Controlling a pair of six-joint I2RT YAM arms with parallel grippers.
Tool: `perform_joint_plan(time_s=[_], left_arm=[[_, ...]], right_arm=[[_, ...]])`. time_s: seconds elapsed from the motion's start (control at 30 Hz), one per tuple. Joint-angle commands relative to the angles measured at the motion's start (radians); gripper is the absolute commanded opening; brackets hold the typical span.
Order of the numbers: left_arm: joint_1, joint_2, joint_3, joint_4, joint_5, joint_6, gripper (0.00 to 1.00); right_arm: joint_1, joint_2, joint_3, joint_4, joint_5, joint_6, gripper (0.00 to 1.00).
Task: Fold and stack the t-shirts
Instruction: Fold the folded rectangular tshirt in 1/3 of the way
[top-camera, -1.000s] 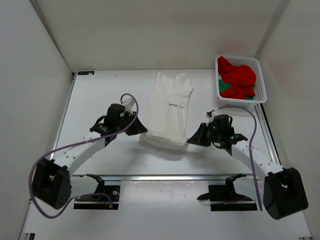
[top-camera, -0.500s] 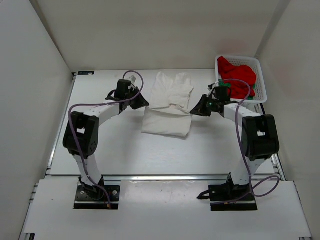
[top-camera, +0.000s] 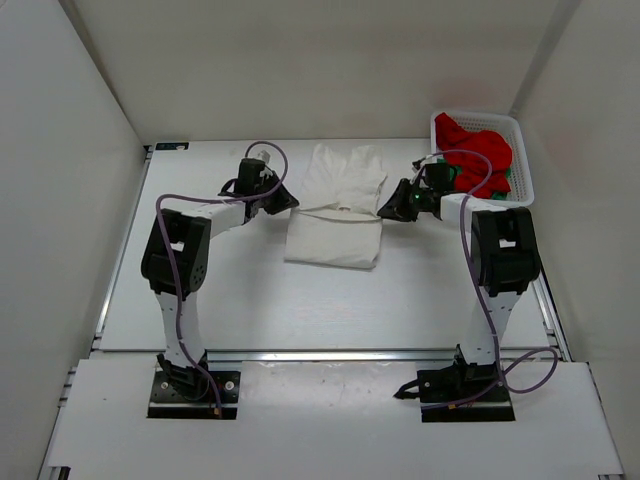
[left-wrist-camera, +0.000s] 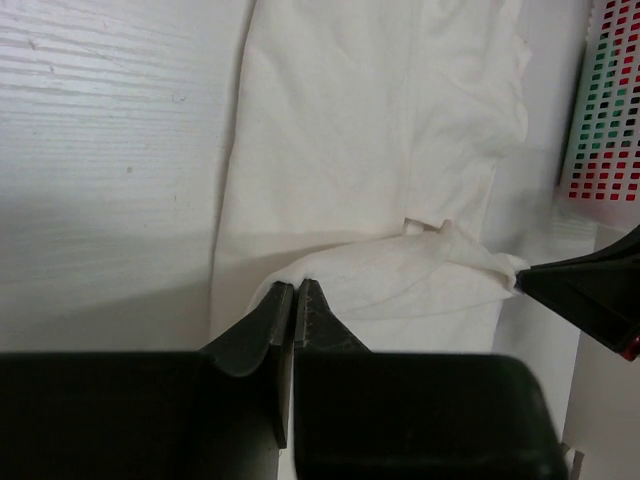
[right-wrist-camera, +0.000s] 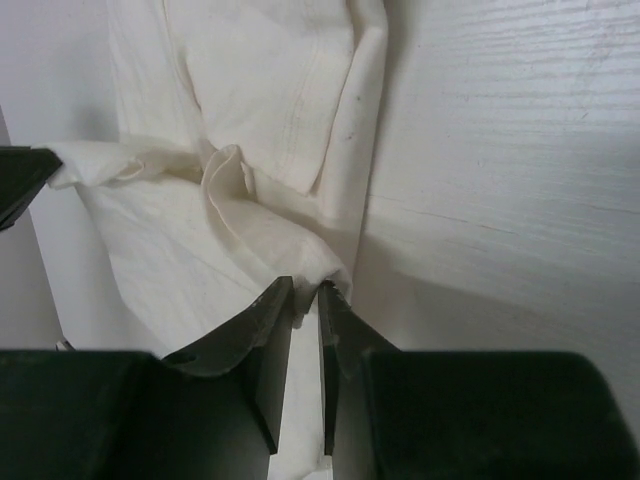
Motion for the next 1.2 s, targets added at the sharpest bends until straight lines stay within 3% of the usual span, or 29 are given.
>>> perform_joint_plan(time_s=[0.0, 0.07, 0.2, 0.3, 0.33, 0.37, 0.4, 0.43, 0.53, 0.77, 1.17], left_arm=[[0.001, -0.139, -0.059, 0.152, -0.051, -0.041, 0.14], [-0.005, -0.185, -0.064, 0.126, -0.058, -0.044, 0.26], [-0.043, -0.274, -0.142, 0.127, -0.101, -0.05, 0.3], [-0.071, -0.3, -0.216, 0.143, -0.119, -0.05, 0.31], [-0.071, -0.305, -0.248, 0.155, -0.095, -0.067, 0.29], [-0.08, -0.313, -0.292, 0.178, -0.087, -0.076, 0.28], [-0.086, -0.323, -0.338, 0.195, -0.072, -0.089, 0.28], [-0.106, -0.323, -0.346, 0.204, -0.079, -0.087, 0.28], [-0.149, -0.302, -0.405, 0.218, -0.066, -0.095, 0.27], [-0.114, -0.199, -0.472, 0.226, 0.072, -0.122, 0.21], [-0.17, -0.493, -0.898, 0.27, 0.042, -0.087, 0.2]], right_arm=[[-0.01, -0.044, 0.05, 0.044, 0.009, -0.006, 0.16], [-0.001, -0.064, 0.063, 0.013, 0.026, -0.021, 0.24], [0.056, -0.141, 0.022, -0.05, 0.156, -0.057, 0.4], [0.088, -0.223, -0.069, -0.033, 0.244, -0.029, 0.45], [0.105, -0.256, -0.126, -0.004, 0.249, -0.028, 0.44], [0.125, -0.286, -0.154, 0.034, 0.247, -0.013, 0.37], [0.147, -0.308, -0.2, 0.051, 0.247, -0.003, 0.22], [0.154, -0.31, -0.232, 0.068, 0.231, 0.006, 0.13], [0.213, -0.293, -0.262, 0.068, 0.212, 0.001, 0.01], [0.24, -0.247, -0.367, 0.08, 0.187, 0.02, 0.0], [0.256, -0.452, -0.639, 0.094, 0.189, 0.015, 0.0]])
